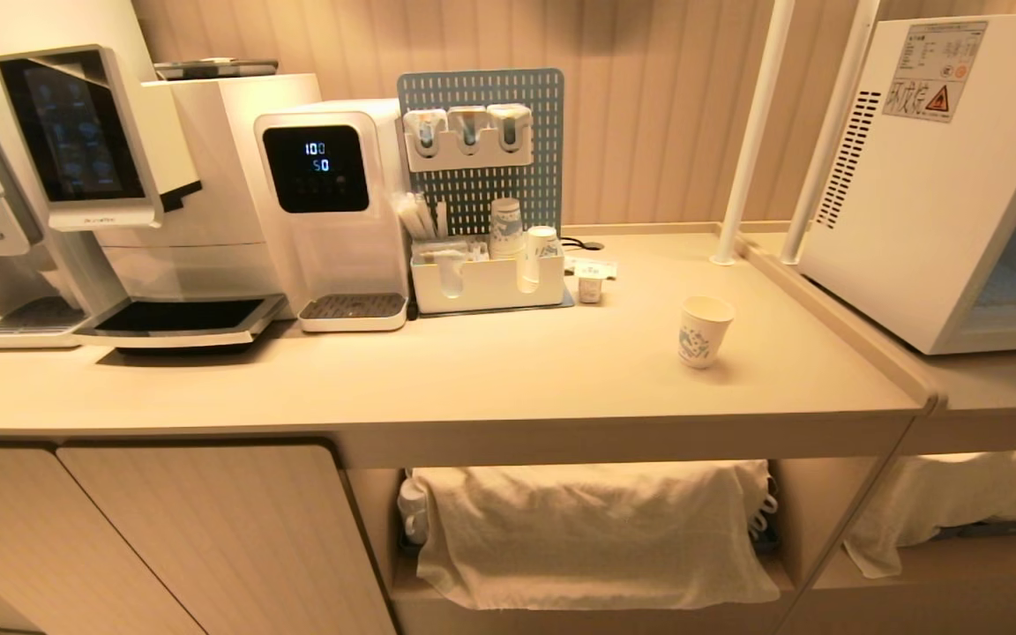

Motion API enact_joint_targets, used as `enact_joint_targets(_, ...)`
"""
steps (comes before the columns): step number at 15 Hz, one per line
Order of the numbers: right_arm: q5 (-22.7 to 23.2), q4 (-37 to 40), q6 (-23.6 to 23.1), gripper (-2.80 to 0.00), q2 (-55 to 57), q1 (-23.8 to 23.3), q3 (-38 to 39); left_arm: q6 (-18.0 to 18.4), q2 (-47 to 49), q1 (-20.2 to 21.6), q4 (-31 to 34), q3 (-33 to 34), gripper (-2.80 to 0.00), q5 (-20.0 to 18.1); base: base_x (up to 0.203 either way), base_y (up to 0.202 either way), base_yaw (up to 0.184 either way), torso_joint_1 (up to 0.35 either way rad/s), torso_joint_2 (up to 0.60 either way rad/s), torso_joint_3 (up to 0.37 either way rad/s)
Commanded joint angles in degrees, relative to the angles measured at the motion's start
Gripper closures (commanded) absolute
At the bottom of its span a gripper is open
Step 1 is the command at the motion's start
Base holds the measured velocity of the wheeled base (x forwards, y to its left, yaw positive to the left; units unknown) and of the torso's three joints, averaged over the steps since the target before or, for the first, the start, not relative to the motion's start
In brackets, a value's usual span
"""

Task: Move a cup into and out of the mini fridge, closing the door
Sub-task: Put the paper cup in the freezer

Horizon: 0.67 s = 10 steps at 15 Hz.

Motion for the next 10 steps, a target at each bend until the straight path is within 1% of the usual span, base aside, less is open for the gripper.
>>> enact_joint_targets(1, 2.89, 0.64, 1.77, 0.00, 13.60, 1.70, -3.36, -0.02, 0.00, -0.02, -0.01, 0.09, 0.00, 0.03, 0.000, 0.000, 0.000, 0.000, 0.00, 0.000)
enact_joint_targets(3, 6.02, 1.17, 2.87, 0.00, 20.54, 2.45, -4.16, -0.02, 0.00, -0.02, -0.01, 0.09, 0.00, 0.03, 0.000, 0.000, 0.000, 0.000, 0.00, 0.000)
enact_joint_targets(6, 7.74, 0.95, 2.93, 0.00, 30.28, 2.59, -4.06, -0.02, 0.00, -0.02, -0.01, 0.09, 0.00, 0.03, 0.000, 0.000, 0.000, 0.000, 0.00, 0.000)
enact_joint_targets(8, 8.02, -3.87, 1.78, 0.00, 35.87, 1.98, -3.45, -0.02, 0.00, -0.02, -0.01, 0.09, 0.00, 0.03, 0.000, 0.000, 0.000, 0.000, 0.00, 0.000)
enact_joint_targets(10, 8.08, -14.19, 0.79, 0.00, 41.23, 1.01, -1.97, -0.02, 0.00, -0.02, 0.03, 0.05, 0.00, 0.03, 0.000, 0.000, 0.000, 0.000, 0.00, 0.000)
